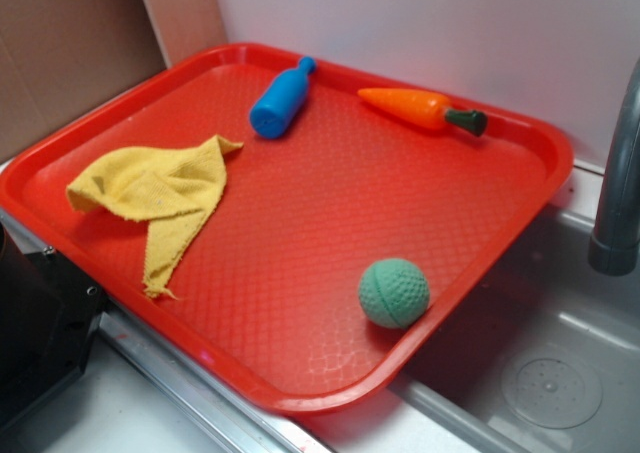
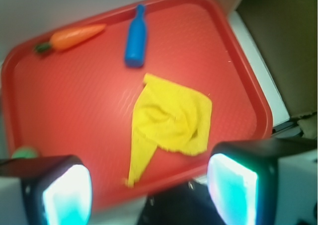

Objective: Grab the blue bottle.

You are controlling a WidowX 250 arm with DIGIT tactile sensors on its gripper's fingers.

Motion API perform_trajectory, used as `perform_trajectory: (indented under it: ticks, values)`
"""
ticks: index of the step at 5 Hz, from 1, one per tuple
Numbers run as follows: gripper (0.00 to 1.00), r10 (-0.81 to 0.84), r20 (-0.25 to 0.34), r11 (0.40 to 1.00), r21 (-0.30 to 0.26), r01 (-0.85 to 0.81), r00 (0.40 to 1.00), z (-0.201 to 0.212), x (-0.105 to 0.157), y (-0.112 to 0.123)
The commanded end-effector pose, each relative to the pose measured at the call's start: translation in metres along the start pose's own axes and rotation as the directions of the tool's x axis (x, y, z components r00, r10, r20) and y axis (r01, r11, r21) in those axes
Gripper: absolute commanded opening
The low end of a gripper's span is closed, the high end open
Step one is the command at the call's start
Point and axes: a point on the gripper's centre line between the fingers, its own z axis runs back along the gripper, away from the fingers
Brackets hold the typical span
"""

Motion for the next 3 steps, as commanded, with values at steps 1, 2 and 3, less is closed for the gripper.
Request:
perform_trajectory:
  ticks: [1,2,3]
  values:
    - [1.00,0.118,0.099,0.991,0.046,-0.123,0.988,-0.053,0.051,0.004]
    - [1.00,0.139,0.114,0.987,0.068,-0.148,0.984,-0.073,0.066,0.004]
    - [1.00,0.166,0.117,0.980,0.089,-0.177,0.979,-0.105,0.087,0.001]
